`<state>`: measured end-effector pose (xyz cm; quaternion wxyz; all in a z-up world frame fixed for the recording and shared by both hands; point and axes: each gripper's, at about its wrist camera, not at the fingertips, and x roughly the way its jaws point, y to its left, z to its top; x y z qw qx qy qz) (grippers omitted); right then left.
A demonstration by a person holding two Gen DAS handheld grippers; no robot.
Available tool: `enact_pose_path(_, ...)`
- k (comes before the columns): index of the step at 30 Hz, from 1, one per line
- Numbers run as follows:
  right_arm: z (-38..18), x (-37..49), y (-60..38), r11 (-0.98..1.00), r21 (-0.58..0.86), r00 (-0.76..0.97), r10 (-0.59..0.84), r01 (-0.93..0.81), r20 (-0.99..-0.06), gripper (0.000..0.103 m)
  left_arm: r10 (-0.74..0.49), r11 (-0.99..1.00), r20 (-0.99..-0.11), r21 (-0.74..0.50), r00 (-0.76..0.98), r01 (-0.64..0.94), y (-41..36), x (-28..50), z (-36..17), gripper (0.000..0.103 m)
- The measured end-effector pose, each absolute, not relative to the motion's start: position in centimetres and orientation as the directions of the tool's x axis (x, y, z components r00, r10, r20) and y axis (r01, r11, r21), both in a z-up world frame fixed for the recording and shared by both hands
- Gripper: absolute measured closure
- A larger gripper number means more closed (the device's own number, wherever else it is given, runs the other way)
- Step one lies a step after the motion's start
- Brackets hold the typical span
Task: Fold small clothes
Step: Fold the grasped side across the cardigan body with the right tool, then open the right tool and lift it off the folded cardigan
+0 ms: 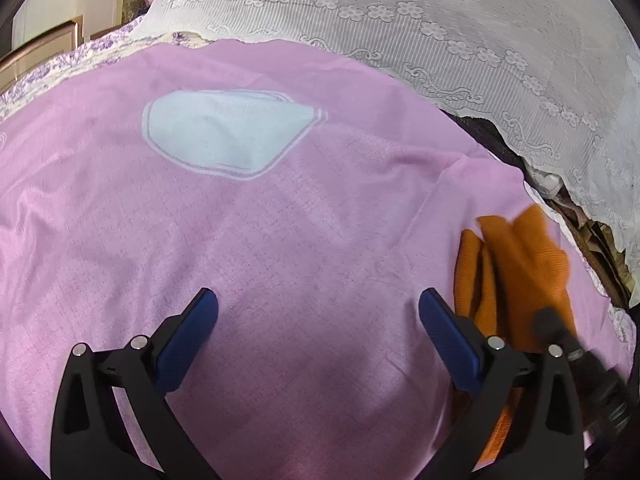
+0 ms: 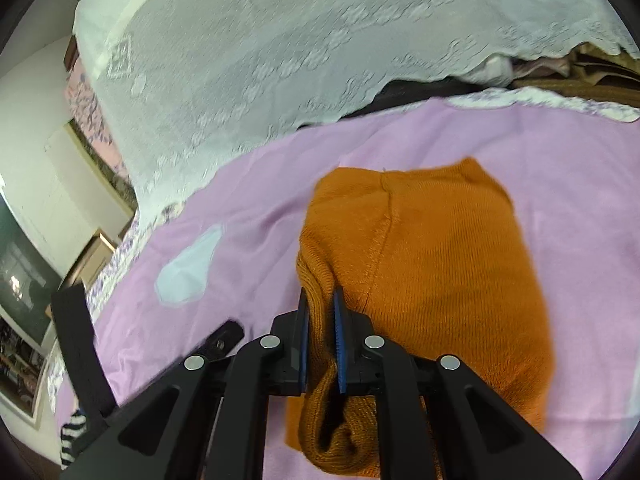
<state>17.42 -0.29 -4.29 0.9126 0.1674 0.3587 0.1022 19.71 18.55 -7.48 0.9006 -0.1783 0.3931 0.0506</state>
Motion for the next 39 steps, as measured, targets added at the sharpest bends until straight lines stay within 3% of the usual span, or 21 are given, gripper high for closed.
enact_pose_path(5, -5.8, 17.7, 0.9, 0.95, 0.294, 0.701, 0.28, -0.104, -0.656, 0.092, -0.045, 0.929, -0.731, -0.281, 0.681, -0.24, 18.9, 19.7, -7.7, 0.004)
enact_pose_path(8, -5.4, 17.5, 1.0, 0.942, 0.289, 0.68, 0.323, -0.168, -0.658, 0.08, -0.046, 0.929, -0.731, -0.281, 0.68, -0.239, 18.9, 19.8, -7.7, 0.004)
enact_pose_path(13, -2.9, 14.9, -1.5, 0.888, 0.386, 0.689, 0.444, -0.251, -0.574, 0.072, -0.055, 0.927, -0.73, -0.291, 0.681, -0.237, 19.1, 19.8, -7.7, 0.004)
enact_pose_path(17, -1.1, 13.1, -3.5, 0.909, 0.333, 0.759, 0.397, -0.249, -0.517, 0.072, -0.076, 0.92, -0.723, -0.316, 0.686, -0.231, 19.2, 19.5, -7.4, 0.004)
enact_pose_path(21, -1.6, 12.6, -4.4, 0.962, 0.201, 0.802, 0.265, -0.184, -0.535, 0.085, -0.128, 0.907, -0.686, -0.373, 0.716, -0.195, 19.1, 18.6, -6.1, 0.004)
enact_pose_path(26, -5.4, 13.3, -4.4, 0.971, 0.137, 0.741, 0.24, -0.198, -0.627, 0.086, -0.169, 0.945, -0.657, -0.319, 0.734, -0.068, 15.3, 17.7, -4.5, 0.004)
enact_pose_path(31, -6.4, 13.7, -5.0, 0.951, 0.204, 0.708, 0.308, -0.23, -0.636, 0.086, -0.022, 0.995, -0.75, -0.084, 0.661, -0.062, 11.3, 18.9, -7.3, 0.004)
enact_pose_path(34, -6.6, 13.5, -5.6, 0.932, 0.253, 0.681, 0.362, -0.259, -0.636, 0.088, -0.051, 0.986, -0.779, -0.139, 0.625, -0.093, 12.7, 19.7, -8.4, 0.004)
enact_pose_path(36, -6.0, 13.1, -6.2, 0.931, 0.273, 0.692, 0.363, -0.243, -0.624, 0.096, -0.016, 0.99, -0.783, -0.098, 0.622, -0.097, 12.6, 19.7, -8.6, 0.004)
enact_pose_path(39, -3.9, 12.9, -8.3, 0.921, 0.336, 0.752, 0.363, -0.198, -0.55, 0.095, 0.009, 0.993, -0.772, -0.067, 0.635, -0.095, 12.1, 19.5, -8.4, 0.004)
